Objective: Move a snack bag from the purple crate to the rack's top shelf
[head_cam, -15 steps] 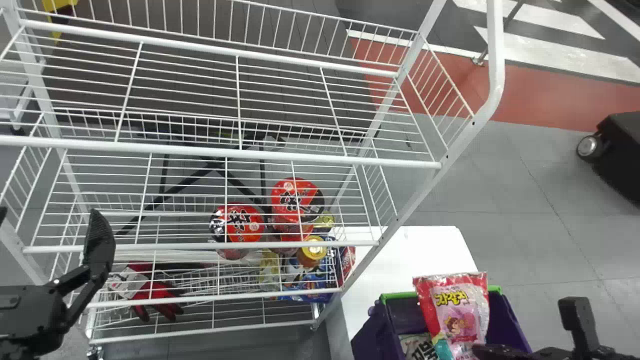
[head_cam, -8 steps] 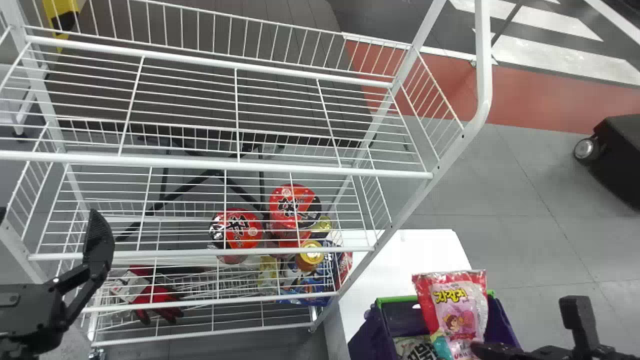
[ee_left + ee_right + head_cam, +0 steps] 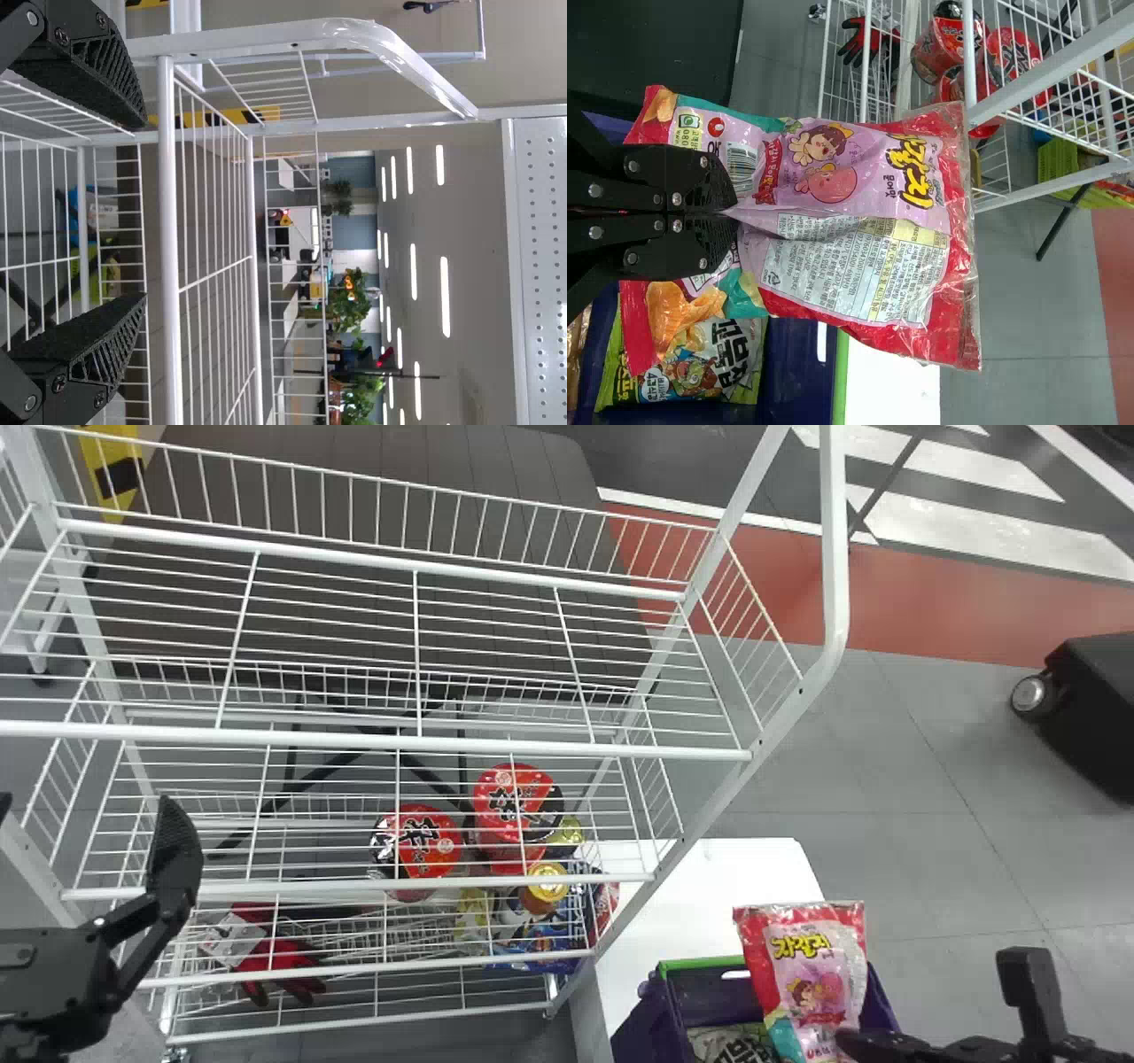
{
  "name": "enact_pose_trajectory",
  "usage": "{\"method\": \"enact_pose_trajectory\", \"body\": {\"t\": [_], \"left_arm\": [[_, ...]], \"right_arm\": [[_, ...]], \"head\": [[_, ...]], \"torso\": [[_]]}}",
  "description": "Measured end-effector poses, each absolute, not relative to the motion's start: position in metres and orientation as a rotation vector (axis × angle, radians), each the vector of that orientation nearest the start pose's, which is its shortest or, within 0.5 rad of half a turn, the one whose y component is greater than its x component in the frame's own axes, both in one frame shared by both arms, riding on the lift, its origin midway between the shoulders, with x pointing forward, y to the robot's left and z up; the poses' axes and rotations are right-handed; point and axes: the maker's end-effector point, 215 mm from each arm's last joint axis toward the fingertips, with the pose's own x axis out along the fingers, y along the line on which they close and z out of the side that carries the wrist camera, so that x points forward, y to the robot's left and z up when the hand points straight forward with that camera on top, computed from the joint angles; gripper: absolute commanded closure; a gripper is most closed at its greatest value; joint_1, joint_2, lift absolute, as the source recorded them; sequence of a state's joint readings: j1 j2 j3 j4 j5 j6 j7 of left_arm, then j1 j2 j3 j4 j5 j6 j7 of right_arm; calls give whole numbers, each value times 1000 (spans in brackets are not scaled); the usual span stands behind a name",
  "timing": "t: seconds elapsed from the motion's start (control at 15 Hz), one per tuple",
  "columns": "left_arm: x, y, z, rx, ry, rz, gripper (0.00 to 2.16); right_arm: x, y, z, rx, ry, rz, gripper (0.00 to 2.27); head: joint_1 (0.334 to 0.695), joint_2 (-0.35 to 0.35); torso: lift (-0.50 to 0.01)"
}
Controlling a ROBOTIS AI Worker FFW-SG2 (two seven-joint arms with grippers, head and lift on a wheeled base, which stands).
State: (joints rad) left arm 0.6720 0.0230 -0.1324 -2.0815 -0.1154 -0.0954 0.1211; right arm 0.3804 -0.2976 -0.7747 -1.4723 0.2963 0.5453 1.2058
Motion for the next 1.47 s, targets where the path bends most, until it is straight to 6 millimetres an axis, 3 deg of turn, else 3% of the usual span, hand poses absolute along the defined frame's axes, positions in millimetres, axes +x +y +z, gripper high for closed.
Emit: {"method": "enact_pose_trajectory", "body": {"t": [1.47], "left_arm": [[386, 182, -356, 55, 58, -11, 134]], "right_arm": [[218, -546, -564, 151, 1015, 228, 1959]], "head": [[695, -350]], "torso": [[-11]]}}
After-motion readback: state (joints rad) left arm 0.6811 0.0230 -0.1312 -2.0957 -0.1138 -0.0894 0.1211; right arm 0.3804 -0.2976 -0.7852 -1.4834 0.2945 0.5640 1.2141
